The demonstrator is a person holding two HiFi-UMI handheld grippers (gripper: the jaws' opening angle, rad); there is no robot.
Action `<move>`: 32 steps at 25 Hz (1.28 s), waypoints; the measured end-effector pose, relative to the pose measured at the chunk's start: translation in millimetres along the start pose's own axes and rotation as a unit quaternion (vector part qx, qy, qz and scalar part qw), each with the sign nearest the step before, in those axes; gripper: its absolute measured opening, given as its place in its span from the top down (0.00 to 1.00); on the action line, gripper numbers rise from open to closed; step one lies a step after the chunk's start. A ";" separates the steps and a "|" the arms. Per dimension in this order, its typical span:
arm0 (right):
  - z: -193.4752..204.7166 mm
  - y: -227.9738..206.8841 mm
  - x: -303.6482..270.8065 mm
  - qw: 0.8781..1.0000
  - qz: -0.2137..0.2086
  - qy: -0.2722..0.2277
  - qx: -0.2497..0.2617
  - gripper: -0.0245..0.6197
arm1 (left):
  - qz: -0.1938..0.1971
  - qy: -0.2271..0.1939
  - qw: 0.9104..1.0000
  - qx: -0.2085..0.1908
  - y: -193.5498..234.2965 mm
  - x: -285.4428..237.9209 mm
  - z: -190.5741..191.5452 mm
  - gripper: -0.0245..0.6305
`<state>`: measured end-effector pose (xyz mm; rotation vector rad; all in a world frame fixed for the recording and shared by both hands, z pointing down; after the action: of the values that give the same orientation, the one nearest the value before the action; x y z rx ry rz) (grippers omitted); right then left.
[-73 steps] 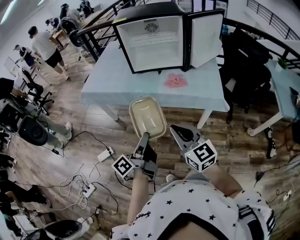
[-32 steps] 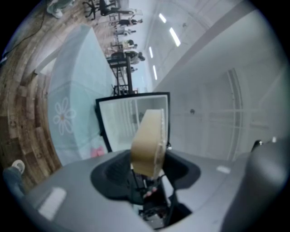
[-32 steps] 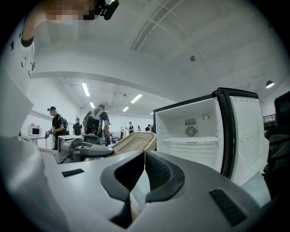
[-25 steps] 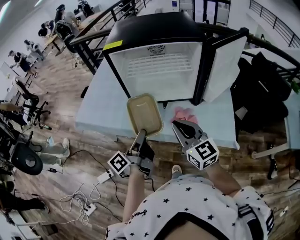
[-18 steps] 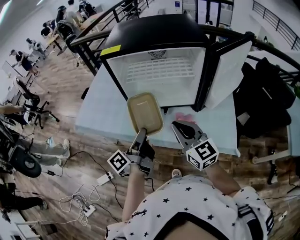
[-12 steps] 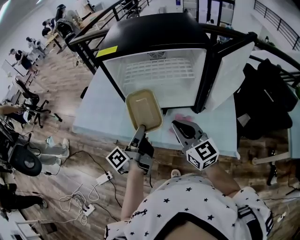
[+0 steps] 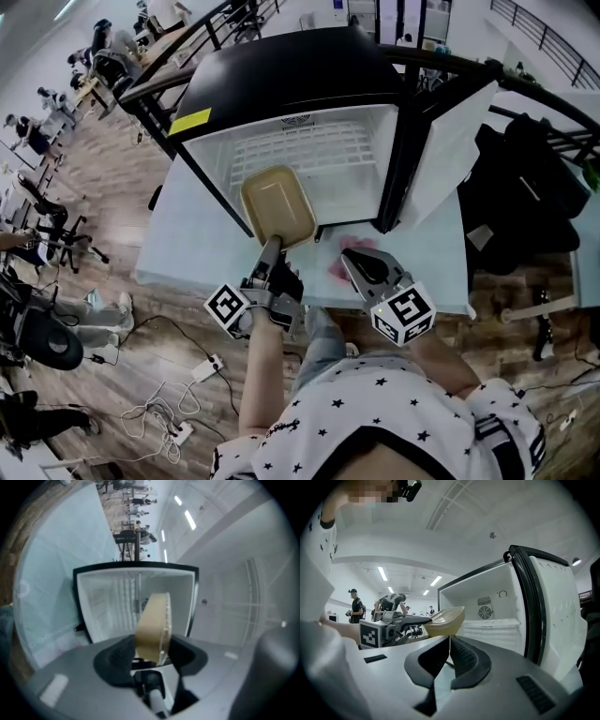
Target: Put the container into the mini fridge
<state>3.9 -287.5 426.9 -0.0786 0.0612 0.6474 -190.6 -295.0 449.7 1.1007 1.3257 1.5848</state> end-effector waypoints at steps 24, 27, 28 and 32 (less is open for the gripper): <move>-0.7 -55.0 -66.0 0.999 0.037 0.009 0.004 0.93 | -0.023 0.056 0.998 0.022 16.4 -128.3 -51.6 0.63; 0.6 -56.7 -69.8 0.999 0.035 0.011 0.004 0.93 | -0.030 0.055 0.998 0.020 16.4 -135.4 -55.7 0.63; 1.3 -57.3 -70.9 0.999 0.035 0.012 0.004 0.93 | -0.032 0.054 0.998 0.018 16.8 -137.4 -57.2 0.63; 4.6 -58.0 -74.7 0.999 0.033 0.016 0.004 0.93 | -0.033 0.047 0.998 0.008 17.1 -144.5 -63.3 0.63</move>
<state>-20.3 -378.0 440.7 -0.0796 0.0965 0.7113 -204.6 -453.0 442.2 0.9922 1.4245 1.5979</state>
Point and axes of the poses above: the fingertips, and each gripper's own axes: x backward along the fingers, y to its left, z out of its underside, the point moved 5 cm from there along x, backward along the fingers
